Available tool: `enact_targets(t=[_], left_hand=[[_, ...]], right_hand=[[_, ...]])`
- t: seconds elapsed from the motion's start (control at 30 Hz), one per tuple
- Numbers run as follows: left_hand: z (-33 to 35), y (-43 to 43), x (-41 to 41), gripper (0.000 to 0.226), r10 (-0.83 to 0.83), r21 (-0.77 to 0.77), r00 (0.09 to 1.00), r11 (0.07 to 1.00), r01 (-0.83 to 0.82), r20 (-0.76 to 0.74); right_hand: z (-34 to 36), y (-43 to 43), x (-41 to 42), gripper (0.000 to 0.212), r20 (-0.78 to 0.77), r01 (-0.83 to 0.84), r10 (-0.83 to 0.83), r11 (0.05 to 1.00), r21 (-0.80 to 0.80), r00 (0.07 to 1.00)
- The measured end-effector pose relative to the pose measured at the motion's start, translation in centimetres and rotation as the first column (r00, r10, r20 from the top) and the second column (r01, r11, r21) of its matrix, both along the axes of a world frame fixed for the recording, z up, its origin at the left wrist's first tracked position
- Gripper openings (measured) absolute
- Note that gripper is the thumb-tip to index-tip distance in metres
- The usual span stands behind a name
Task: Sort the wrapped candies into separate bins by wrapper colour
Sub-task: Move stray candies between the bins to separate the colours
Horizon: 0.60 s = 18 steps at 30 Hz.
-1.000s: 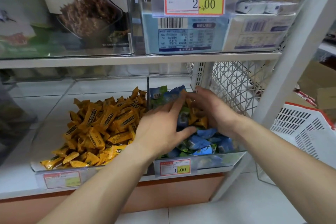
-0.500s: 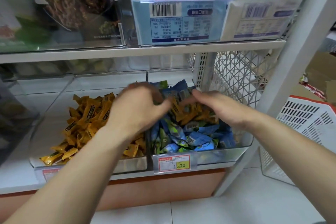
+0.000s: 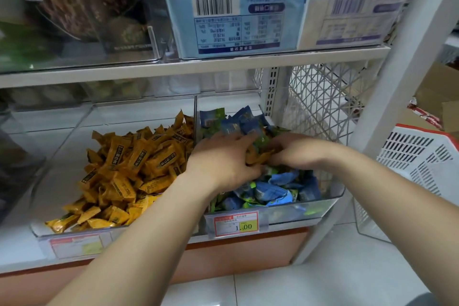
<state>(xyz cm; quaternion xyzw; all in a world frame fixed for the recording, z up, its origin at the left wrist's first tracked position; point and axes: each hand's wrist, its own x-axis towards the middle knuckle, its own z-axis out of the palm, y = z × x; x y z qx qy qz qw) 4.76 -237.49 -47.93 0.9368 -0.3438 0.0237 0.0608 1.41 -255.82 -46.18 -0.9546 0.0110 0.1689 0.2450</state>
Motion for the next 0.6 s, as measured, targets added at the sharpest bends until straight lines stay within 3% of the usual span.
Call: enact_targets(t=[0.2,0.37,0.6], left_hand=[[0.3,-0.6,0.6,0.077,0.043,0.096,0.989,0.995,-0.030,-0.139],[0.3,-1.0,0.6,0.054,0.004,-0.069,0.970,0.997,-0.022,-0.245],[0.7,-1.3,0.6,0.049,-0.031,-0.018,0.972,0.999,0.028,-0.232]], right_hand=[[-0.1,-0.9,-0.2,0.025,-0.005,0.003,-0.003,1.000,0.009,1.000],[0.0,-1.0,-0.4,0.024,0.008,-0.007,0.007,1.000,-0.004,1.000],[0.8,-1.7,-1.4,0.049,-0.013,0.028,-0.027,0.995,0.093,1.000]])
